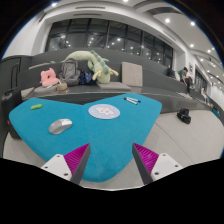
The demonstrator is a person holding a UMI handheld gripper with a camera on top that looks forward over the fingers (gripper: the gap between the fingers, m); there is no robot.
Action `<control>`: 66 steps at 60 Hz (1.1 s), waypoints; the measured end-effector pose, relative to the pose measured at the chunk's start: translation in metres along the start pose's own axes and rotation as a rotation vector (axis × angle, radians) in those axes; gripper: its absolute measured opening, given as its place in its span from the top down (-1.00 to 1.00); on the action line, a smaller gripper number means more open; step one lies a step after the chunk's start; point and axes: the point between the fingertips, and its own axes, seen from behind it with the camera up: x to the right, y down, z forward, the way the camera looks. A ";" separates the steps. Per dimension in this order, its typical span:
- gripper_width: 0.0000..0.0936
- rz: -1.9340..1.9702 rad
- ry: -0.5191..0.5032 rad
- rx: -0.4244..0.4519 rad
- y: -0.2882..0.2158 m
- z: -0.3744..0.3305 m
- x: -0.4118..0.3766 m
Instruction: Arrange mouse
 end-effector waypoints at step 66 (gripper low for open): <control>-0.83 -0.068 -0.288 -0.055 -0.014 0.114 -0.267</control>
